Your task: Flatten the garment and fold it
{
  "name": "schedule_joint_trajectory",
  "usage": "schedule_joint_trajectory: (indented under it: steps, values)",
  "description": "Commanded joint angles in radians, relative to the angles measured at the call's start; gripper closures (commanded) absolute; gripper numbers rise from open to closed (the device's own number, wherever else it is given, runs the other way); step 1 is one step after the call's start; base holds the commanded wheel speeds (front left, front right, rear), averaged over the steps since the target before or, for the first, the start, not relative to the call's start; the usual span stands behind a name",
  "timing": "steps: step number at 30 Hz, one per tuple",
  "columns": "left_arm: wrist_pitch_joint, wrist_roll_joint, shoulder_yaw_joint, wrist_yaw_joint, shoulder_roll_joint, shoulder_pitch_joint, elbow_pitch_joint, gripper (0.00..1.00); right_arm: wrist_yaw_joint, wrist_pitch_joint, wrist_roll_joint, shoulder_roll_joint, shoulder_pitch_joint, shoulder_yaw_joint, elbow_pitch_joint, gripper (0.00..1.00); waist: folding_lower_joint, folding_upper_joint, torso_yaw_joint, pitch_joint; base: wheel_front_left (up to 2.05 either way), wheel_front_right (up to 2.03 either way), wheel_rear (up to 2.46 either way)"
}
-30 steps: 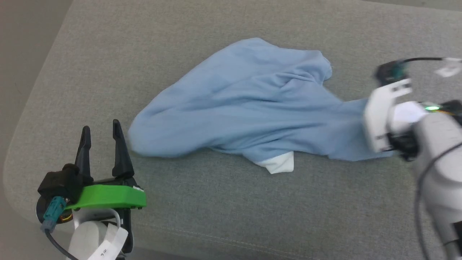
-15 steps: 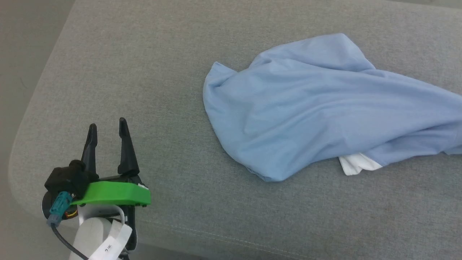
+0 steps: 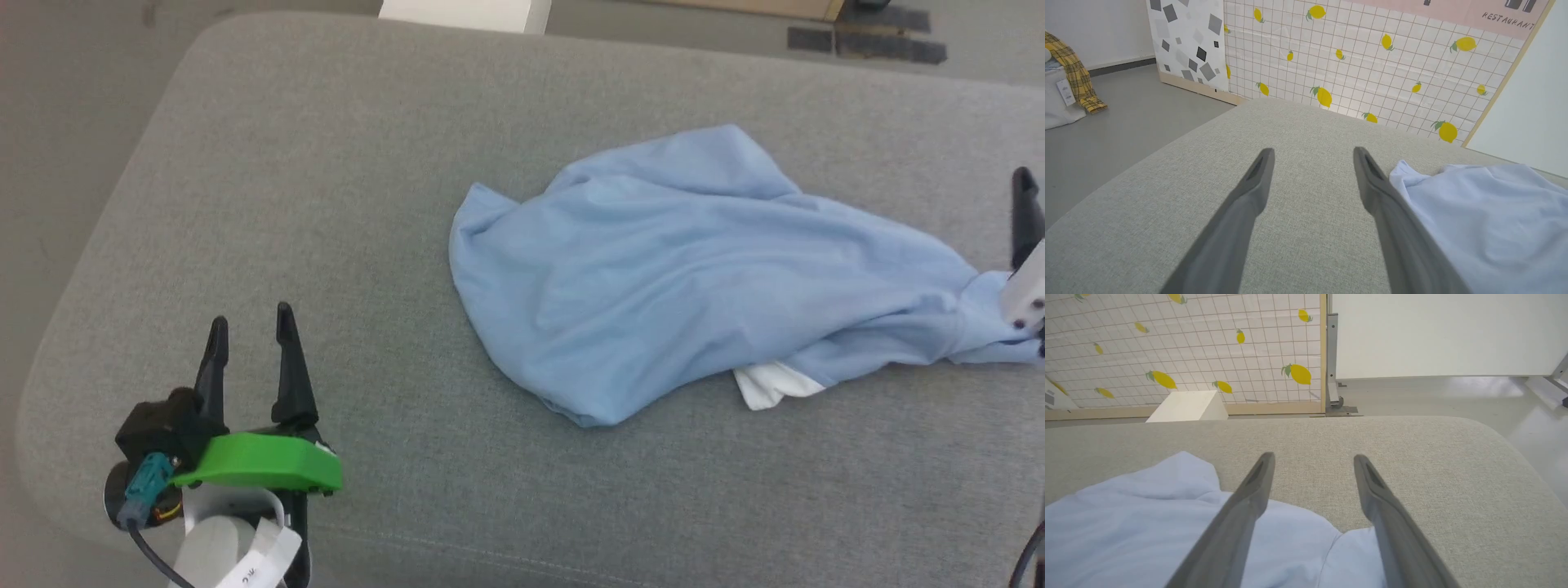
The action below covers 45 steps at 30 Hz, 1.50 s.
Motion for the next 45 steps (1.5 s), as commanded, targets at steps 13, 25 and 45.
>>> schedule_joint_trajectory:
  steps: [13, 25, 45]
  values:
    - [-0.005, 0.002, -0.015, -0.003, -0.002, 0.076, 0.039, 0.00, -0.002, -0.495, 0.113, 0.127, 0.419, 0.072, -0.193, 0.00, -0.0001, 0.0000, -0.120, -0.144, 0.00, 0.00, 0.00]
    - [-0.004, -0.007, -0.034, 0.007, -0.002, 0.104, 0.068, 0.00, -0.002, -0.602, 0.197, 0.129, 0.551, 0.185, -0.136, 0.00, -0.0001, 0.0000, -0.161, -0.165, 0.00, 0.00, 0.00]
    - [0.905, -0.004, -0.211, 0.030, 0.029, -0.474, 0.472, 0.00, -0.002, -0.607, 0.199, 0.129, 0.468, 0.217, -0.160, 0.00, -0.0001, 0.0000, -0.175, -0.012, 0.00, 0.00, 0.00]
